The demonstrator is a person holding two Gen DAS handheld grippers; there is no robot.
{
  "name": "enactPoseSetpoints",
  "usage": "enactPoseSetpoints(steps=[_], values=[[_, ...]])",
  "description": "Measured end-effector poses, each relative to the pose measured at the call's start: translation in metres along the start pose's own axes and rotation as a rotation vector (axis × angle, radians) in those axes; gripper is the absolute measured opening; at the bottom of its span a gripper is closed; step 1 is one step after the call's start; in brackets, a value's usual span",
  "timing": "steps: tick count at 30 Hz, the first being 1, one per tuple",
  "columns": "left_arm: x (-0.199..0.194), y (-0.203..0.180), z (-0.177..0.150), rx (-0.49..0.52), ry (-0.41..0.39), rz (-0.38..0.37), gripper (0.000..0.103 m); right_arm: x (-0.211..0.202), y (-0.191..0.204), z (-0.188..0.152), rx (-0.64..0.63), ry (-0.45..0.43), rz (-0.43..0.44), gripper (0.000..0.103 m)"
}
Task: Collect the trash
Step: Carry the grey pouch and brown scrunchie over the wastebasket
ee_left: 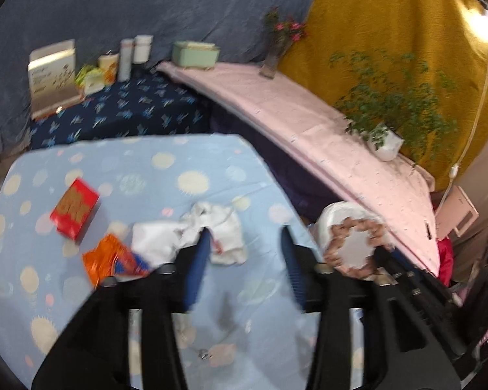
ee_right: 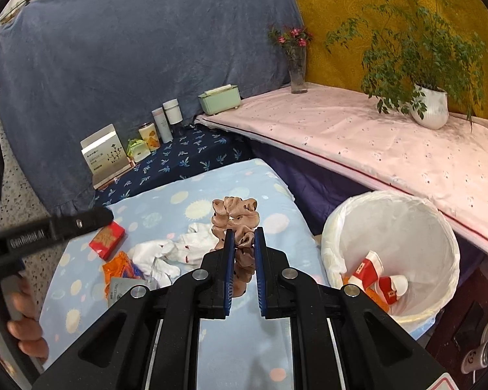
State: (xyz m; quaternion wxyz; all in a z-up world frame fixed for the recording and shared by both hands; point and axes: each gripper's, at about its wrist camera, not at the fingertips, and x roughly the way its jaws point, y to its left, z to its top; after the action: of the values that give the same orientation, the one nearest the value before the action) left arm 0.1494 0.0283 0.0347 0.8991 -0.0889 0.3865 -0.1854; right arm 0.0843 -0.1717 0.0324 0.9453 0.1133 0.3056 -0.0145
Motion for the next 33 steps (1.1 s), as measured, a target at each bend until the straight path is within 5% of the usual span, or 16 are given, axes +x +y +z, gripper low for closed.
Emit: enactPoseSetpoints(steps=[8, 15, 18, 23, 33], values=[[0.048, 0.054, -0.067, -0.099, 0.164, 0.111, 0.056, 0.012, 0.000, -0.020, 0.011, 0.045, 0.012, 0.011], [0.076, 0.064, -0.092, -0.104, 0.221, 0.163, 0.055, 0.023, 0.009, -0.032, 0.004, 0.084, 0.023, 0.011], [0.083, 0.061, -0.096, -0.084, 0.235, 0.178, 0.043, 0.025, 0.010, -0.035, -0.002, 0.092, 0.025, 0.011], [0.080, 0.056, -0.095, -0.052, 0.233, 0.171, 0.006, 0.026, 0.011, -0.036, -0.004, 0.097, 0.024, 0.011], [0.029, 0.024, -0.051, -0.037, 0.100, 0.046, 0.006, 0.016, 0.013, -0.024, -0.008, 0.060, 0.034, 0.011]])
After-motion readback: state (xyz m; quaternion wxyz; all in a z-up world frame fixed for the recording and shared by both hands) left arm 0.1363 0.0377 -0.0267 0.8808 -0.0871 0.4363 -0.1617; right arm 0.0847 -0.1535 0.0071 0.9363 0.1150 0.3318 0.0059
